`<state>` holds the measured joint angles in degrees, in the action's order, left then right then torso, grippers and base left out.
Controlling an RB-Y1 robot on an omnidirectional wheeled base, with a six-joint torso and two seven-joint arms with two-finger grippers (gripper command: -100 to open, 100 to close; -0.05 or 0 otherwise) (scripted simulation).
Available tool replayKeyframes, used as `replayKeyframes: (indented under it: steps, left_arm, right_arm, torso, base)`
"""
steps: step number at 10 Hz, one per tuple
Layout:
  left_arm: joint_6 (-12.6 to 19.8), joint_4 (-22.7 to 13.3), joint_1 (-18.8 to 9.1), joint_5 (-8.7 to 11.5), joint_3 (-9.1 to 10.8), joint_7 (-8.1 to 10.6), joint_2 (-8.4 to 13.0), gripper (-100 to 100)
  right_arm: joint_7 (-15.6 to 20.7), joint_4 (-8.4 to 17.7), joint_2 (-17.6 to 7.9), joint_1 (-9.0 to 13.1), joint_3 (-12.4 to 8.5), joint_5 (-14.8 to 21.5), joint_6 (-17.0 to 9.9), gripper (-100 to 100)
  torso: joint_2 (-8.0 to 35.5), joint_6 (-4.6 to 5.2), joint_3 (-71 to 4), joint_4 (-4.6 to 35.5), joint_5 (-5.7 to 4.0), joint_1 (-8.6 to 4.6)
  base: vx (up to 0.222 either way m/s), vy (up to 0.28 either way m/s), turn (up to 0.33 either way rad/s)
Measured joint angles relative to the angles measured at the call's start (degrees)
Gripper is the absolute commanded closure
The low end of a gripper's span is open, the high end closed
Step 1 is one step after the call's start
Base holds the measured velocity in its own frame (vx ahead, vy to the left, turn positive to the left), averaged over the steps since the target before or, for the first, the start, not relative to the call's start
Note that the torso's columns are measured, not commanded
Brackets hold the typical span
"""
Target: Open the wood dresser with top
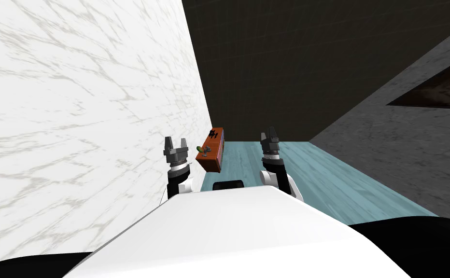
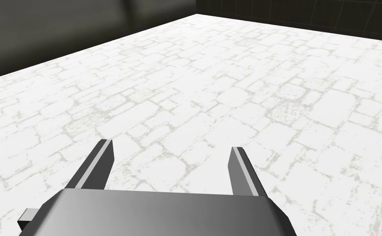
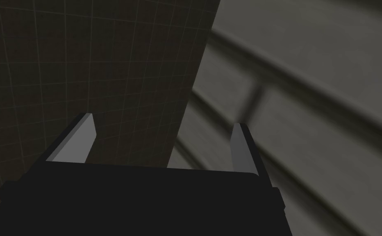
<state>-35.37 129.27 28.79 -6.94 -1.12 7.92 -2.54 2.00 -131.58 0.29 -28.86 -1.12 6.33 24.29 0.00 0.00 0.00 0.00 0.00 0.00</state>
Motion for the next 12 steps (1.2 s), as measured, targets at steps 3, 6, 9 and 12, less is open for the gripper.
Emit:
replayKeyframes:
  steps: [3, 6, 9, 12]
  left_arm:
    - [0.0, 0.01, 0.0, 0.0, 0.0, 0.0, 0.0, 0]
    - [0.0, 0.01, 0.0, 0.0, 0.0, 0.0, 0.0, 0]
    - [-0.01, 0.02, 0.0, 0.0, 0.0, 0.0, 0.0, 0]
    - [0.19, -0.82, 0.18, 0.01, 0.03, 0.34, 3.3, -100]
  right_arm:
    - [0.0, -0.01, 0.0, 0.0, 0.0, 0.0, 0.0, 0]
    - [0.0, -0.01, 0.0, 0.0, 0.0, 0.0, 0.0, 0]
    - [0.0, -0.02, 0.0, 0.0, 0.0, 0.0, 0.01, 0]
    - [0.0, 0.01, 0.0, -0.01, 0.0, 0.0, 0.0, 0]
  torso:
    - [10.03, 0.0, -20.14, 10.06, 0.0, 0.0]
    - [22.69, 0.0, -45.36, 22.68, 0.0, 0.0]
    - [35.39, 0.0, -70.73, 35.37, 0.0, 0.0]
    - [42.05, 0.0, -84.27, 42.04, 0.0, -0.02]
  base:
    - [0.0, 0.0, 0.0]
    - [0.0, 0.0, 0.0]
    - [0.0, 0.0, 0.0]
    - [0.016, -0.014, -0.068]
